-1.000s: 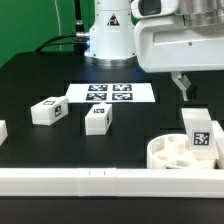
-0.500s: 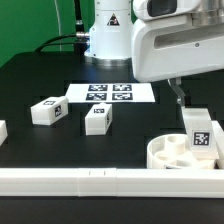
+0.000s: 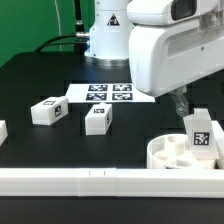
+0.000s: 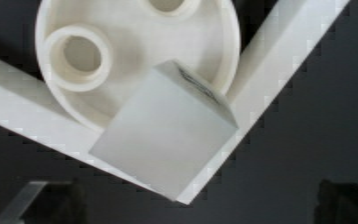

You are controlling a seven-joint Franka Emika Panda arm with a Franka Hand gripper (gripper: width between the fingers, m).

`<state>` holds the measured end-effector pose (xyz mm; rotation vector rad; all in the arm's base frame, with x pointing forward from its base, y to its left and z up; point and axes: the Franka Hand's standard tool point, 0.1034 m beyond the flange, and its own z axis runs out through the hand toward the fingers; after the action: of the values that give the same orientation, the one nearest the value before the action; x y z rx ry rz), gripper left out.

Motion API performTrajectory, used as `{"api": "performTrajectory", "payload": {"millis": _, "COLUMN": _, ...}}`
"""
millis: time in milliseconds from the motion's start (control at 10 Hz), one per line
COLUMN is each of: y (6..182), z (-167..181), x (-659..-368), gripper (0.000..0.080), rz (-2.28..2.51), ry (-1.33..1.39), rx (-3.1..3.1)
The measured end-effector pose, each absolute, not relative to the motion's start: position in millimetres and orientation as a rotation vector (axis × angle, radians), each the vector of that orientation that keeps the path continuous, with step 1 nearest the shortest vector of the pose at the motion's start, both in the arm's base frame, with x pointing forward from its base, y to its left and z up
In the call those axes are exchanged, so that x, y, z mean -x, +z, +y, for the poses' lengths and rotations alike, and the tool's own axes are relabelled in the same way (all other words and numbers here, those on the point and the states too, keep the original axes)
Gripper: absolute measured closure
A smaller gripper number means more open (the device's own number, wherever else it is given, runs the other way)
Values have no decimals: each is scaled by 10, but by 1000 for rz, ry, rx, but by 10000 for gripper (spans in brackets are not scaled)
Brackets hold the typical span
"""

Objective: Assemble stool

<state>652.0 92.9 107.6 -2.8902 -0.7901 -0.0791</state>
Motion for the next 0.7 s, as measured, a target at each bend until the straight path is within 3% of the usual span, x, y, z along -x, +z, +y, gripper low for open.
{"api": "performTrajectory", "payload": {"millis": 700, "y": 938, "z": 896, "x": -6509, "gripper": 150, "rz": -1712, "ry": -126, "rx": 2574}}
